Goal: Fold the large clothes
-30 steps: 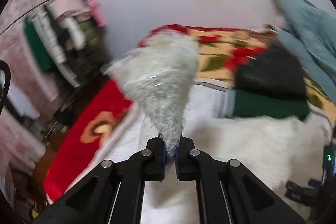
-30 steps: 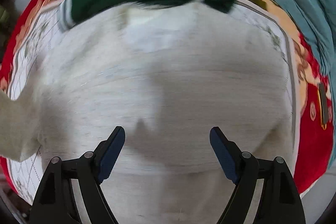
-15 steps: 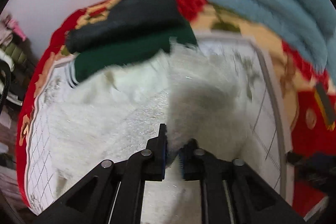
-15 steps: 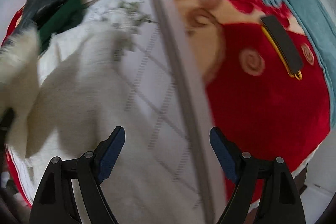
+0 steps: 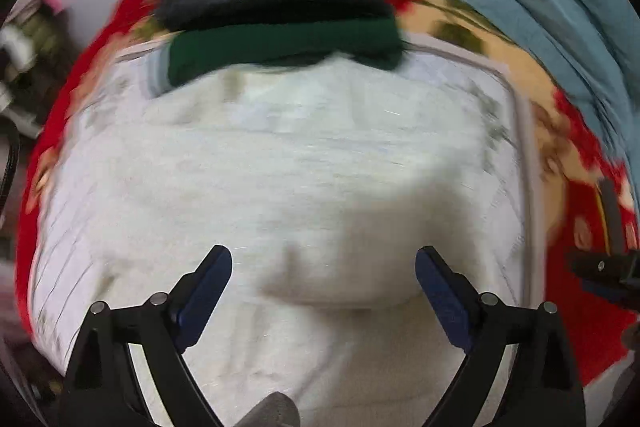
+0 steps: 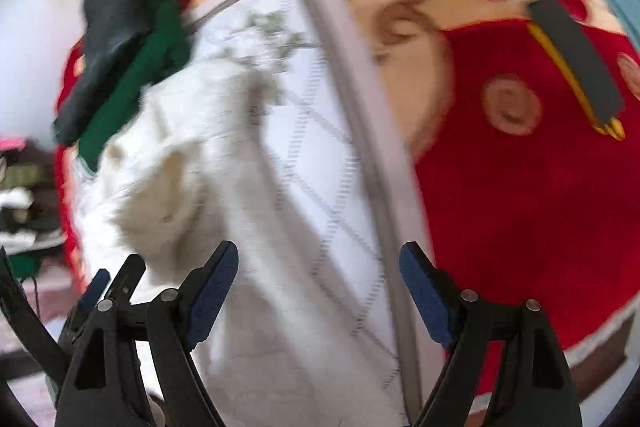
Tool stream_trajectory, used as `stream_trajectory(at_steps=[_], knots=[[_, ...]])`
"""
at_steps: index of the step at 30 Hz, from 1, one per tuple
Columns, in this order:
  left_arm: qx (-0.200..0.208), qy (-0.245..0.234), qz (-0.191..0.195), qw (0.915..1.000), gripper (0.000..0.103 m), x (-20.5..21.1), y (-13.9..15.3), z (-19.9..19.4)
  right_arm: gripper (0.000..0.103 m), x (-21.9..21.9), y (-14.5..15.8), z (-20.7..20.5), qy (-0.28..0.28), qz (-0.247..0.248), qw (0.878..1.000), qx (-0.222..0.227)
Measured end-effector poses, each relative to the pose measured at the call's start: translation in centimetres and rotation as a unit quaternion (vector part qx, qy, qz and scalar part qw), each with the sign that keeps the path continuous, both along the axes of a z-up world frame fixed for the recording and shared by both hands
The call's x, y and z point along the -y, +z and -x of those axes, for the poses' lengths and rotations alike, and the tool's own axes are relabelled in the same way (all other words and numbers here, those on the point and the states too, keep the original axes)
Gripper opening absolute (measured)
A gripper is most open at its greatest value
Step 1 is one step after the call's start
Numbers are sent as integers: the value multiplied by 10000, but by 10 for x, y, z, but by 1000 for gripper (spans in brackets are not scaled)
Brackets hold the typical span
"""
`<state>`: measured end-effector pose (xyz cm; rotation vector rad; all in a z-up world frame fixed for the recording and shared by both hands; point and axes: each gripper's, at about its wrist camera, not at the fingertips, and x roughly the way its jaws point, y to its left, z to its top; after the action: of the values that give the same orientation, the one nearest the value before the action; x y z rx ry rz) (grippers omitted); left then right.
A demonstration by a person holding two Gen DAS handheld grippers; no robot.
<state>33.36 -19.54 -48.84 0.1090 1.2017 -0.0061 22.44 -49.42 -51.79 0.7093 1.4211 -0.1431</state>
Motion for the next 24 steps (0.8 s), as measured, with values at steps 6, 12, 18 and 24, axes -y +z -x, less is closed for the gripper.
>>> stream_trajectory(at_steps=[6, 12, 18, 24], knots=[[64, 613, -790, 9950, 94, -44, -4, -16, 74, -52, -53, -38, 1132, -640, 9912, -238], [-235, 437, -1274, 9906, 94, -35, -57, -46, 8, -26, -100, -4, -91, -780, 9933, -848], [-659, 369, -1286, 9888, 94, -32, -90, -53, 32, -23, -95, 10, 16, -817, 9906, -1100], [-454, 710, -1287, 9881, 94, -40, -63, -42, 51, -26, -35, -12, -51, -1592, 9872, 65]])
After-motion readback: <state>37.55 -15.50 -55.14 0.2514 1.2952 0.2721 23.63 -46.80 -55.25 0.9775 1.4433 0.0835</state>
